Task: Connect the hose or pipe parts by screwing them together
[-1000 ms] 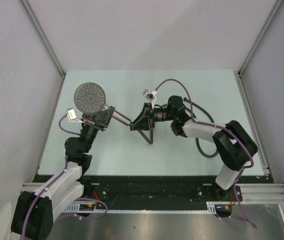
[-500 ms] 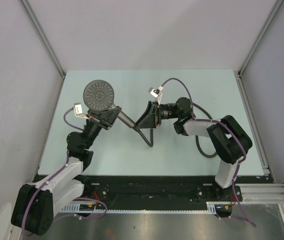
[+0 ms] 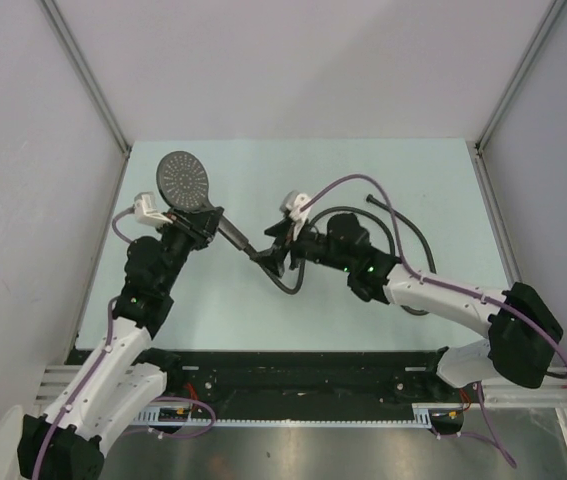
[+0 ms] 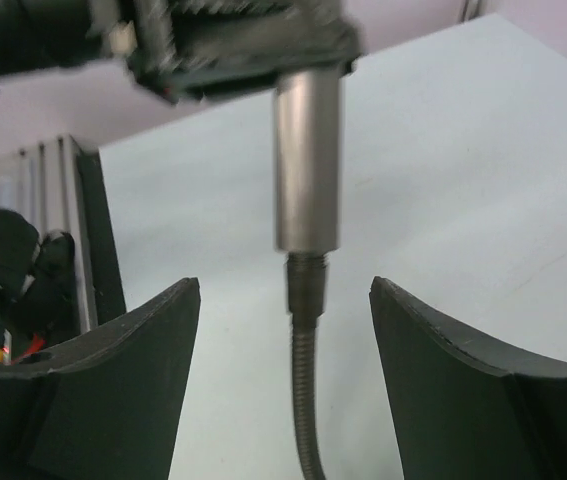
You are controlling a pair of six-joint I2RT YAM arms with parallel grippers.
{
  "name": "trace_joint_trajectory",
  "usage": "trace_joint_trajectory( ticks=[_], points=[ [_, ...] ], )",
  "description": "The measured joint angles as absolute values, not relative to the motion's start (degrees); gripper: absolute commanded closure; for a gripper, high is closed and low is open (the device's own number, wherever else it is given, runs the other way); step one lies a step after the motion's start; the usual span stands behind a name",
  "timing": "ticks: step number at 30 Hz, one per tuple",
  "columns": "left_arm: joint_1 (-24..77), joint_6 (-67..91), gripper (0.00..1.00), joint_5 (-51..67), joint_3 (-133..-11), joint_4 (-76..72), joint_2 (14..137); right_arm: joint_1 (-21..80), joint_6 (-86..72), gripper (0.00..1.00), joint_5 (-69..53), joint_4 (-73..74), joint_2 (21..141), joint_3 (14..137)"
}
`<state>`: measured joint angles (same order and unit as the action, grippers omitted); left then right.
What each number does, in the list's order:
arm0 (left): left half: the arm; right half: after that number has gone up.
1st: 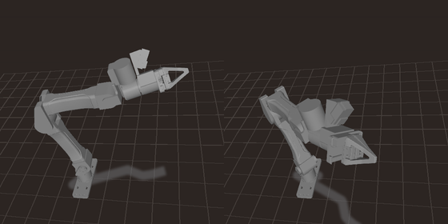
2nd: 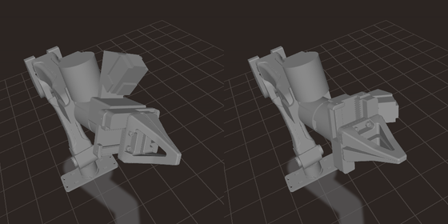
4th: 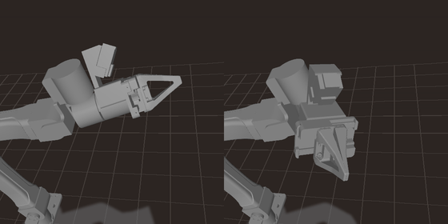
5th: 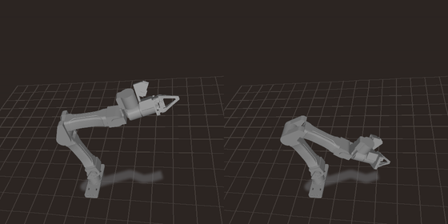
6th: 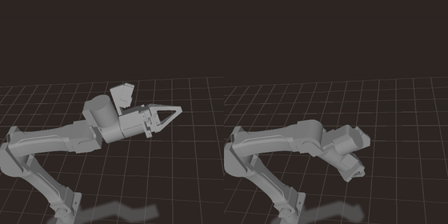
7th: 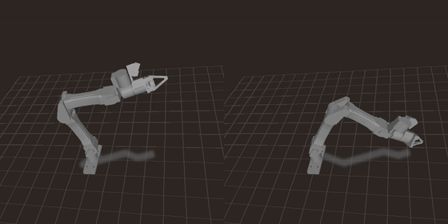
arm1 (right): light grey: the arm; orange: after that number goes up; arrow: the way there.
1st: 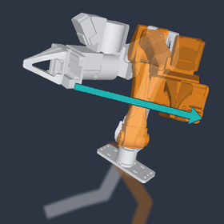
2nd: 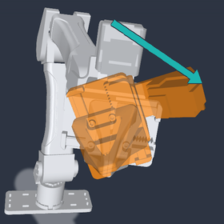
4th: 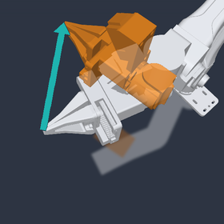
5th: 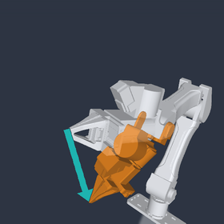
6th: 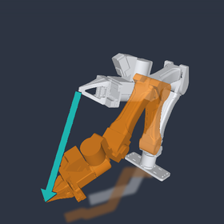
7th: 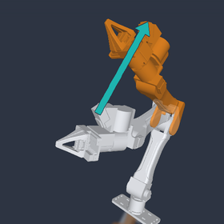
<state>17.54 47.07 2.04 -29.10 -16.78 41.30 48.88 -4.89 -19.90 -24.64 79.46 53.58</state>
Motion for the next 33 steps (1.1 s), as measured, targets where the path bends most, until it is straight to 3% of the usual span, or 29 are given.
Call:
trace_joint_trajectory(
  ticks=[10, 20, 23, 24, 25, 28, 30, 33],
  points=[
    [17.5, 48.2, 1.00, -3.6, -33.1, -1.2, 42.3, 66.5, 9.5, 0.29, 7.9, -23.5, 86.5, 53.8],
    [17.5, 50.0, 1.00, -3.9, -33.7, 2.1, 42.4, 69.3, 15.1, 0.37, 21.4, -24.2, 94.0, 56.4],
    [17.5, 51.0, 0.99, -3.9, -33.7, 2.5, 42.4, 69.3, 15.5, 0.53, 22.6, -25.7, 94.5, 57.2],
    [17.5, 51.2, 1.00, -3.9, -33.7, 2.7, 42.4, 69.3, 15.7, 0.60, 22.7, -26.0, 94.7, 57.5],
    [17.5, 51.5, 1.00, -3.9, -33.7, 2.7, 42.4, 69.3, 15.7, 0.75, 22.7, -26.4, 95.1, 57.8],
    [17.5, 52.7, 1.00, -4.1, -33.7, 2.7, 42.4, 69.3, 15.4, 0.93, 22.7, -27.1, 95.8, 58.1],
    [17.4, 53.0, 1.00, -4.2, -33.8, 2.8, 42.3, 69.0, 14.8, 1.00, 22.4, -27.2, 95.9, 58.2],
    [17.2, 52.4, 1.00, -4.4, -33.7, 2.6, 42.3, 67.7, 13.3, 1.00, 19.5, -27.1, 95.9, 58.2]
  ],
)
